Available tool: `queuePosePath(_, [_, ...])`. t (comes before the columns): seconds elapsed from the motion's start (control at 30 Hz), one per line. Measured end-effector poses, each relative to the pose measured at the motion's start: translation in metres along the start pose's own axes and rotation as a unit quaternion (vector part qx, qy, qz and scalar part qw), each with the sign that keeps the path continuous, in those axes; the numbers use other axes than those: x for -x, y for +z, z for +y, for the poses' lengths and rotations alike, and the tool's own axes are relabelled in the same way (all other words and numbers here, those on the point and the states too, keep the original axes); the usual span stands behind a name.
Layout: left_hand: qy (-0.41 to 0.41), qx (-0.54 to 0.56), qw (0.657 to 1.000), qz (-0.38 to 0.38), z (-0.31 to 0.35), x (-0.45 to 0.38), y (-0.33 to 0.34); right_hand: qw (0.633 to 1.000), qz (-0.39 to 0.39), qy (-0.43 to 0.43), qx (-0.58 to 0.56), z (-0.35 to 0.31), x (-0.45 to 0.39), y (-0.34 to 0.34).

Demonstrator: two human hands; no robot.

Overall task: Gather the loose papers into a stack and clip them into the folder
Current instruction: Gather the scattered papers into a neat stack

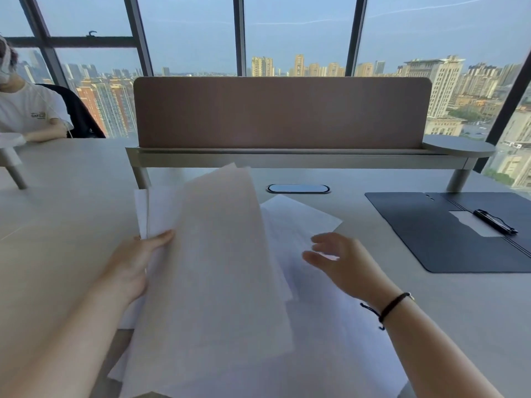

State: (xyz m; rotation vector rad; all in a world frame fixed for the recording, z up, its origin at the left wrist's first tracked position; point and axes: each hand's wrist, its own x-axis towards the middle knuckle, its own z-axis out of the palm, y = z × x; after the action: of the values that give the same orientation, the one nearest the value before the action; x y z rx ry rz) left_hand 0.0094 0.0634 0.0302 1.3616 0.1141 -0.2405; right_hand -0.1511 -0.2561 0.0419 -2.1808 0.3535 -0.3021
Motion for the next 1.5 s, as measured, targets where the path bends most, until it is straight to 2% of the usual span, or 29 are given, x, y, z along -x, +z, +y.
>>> queuePosePath(0.07, [0.02, -0.114, 0.993, 0.012, 0.004, 0.004, -0.004, 0.98, -0.05, 0.06, 0.183, 0.017, -0.001, 0.0])
queuePosePath(0.1, [0.044, -0.19, 0.98, 0.024, 0.004, 0.007, -0.004, 0.962, -0.084, 0.059, 0.255, 0.023, 0.002, 0.004])
queuePosePath(0.17, [0.089, -0.327, 0.94, 0.037, 0.003, 0.016, 0.004, 0.946, -0.101, 0.055, 0.303, 0.029, 0.006, 0.018])
queuePosePath(0.23, [0.11, -0.357, 0.928, 0.012, 0.0, 0.022, 0.011, 0.946, -0.089, 0.054, 0.307, 0.025, 0.005, 0.028])
queuePosePath(0.33, [0.068, -0.281, 0.957, -0.033, -0.003, 0.021, 0.013, 0.953, -0.072, 0.023, 0.294, 0.015, 0.001, 0.033])
queuePosePath(0.4, [0.03, -0.206, 0.977, -0.05, -0.004, 0.02, 0.015, 0.955, -0.09, 0.01, 0.283, 0.011, 0.001, 0.032])
queuePosePath(0.5, [0.013, -0.162, 0.985, -0.057, -0.007, 0.021, 0.021, 0.978, -0.108, 0.029, 0.178, 0.005, -0.005, 0.026])
queuePosePath(0.57, [0.031, -0.165, 0.985, -0.034, -0.009, 0.021, 0.023, 0.991, -0.041, 0.061, 0.108, 0.006, -0.017, 0.022])
queuePosePath(0.63, [0.056, -0.177, 0.983, -0.008, -0.01, 0.017, 0.022, 0.989, 0.015, 0.082, 0.124, 0.01, -0.032, 0.018])
queuePosePath(0.7, [0.044, -0.152, 0.987, 0.001, -0.009, 0.015, 0.02, 0.984, 0.023, 0.096, 0.149, 0.011, -0.045, 0.017])
queuePosePath(0.77, [0.019, -0.114, 0.993, -0.001, -0.01, 0.014, 0.019, 0.986, 0.029, 0.132, 0.099, 0.003, -0.059, 0.015])
queuePosePath(0.87, [0.003, -0.078, 0.997, 0.002, -0.01, 0.011, 0.019, 0.978, -0.007, 0.208, -0.018, -0.017, -0.074, 0.01])
queuePosePath(0.93, [-0.001, -0.069, 0.998, 0.008, -0.009, 0.01, 0.019, 0.97, -0.049, 0.238, -0.005, -0.02, -0.079, 0.007])
queuePosePath(1.03, [-0.004, -0.068, 0.998, 0.01, -0.008, 0.008, 0.017, 0.968, -0.059, 0.242, -0.017, -0.007, -0.082, 0.009])
queuePosePath(1.2, [0.003, -0.075, 0.997, 0.005, -0.01, 0.007, 0.017, 0.986, -0.07, 0.151, -0.001, 0.003, -0.064, 0.006])
queuePosePath(1.3, [0.015, -0.08, 0.997, -0.005, -0.01, 0.008, 0.018, 0.995, -0.024, 0.098, 0.027, 0.009, -0.056, 0.006])
queuePosePath(1.37, [0.026, -0.076, 0.997, -0.003, -0.011, 0.01, 0.02, 0.997, 0.017, 0.077, 0.007, 0.012, -0.054, 0.004])
queuePosePath(1.43, [0.036, -0.053, 0.998, -0.004, -0.01, 0.01, 0.02, 0.993, 0.053, 0.071, -0.072, 0.011, -0.052, -0.002])
queuePosePath(1.5, [0.036, -0.008, 0.999, -0.012, -0.01, 0.009, 0.02, 0.973, 0.054, 0.076, -0.209, 0.009, -0.049, -0.007])
